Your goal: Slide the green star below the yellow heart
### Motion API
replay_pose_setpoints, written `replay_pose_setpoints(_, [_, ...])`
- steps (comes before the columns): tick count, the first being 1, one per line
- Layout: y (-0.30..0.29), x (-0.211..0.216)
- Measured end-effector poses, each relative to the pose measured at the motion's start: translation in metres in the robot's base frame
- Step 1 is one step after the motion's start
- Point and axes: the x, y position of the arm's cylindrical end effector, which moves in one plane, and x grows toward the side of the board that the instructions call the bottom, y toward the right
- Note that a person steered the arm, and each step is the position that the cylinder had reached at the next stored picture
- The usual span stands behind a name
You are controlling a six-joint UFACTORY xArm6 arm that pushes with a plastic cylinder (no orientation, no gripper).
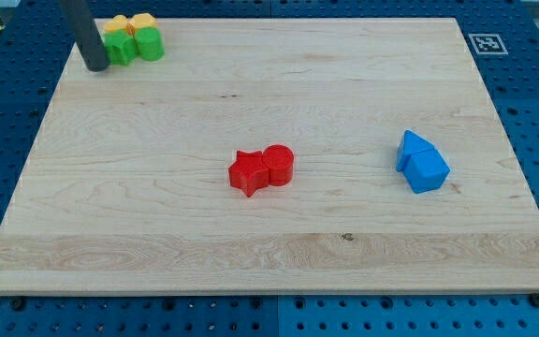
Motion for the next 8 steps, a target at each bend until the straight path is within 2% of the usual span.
replay_pose_setpoints(6, [0.002,-0.011])
replay_pose_setpoints(8, [0.004,0.022])
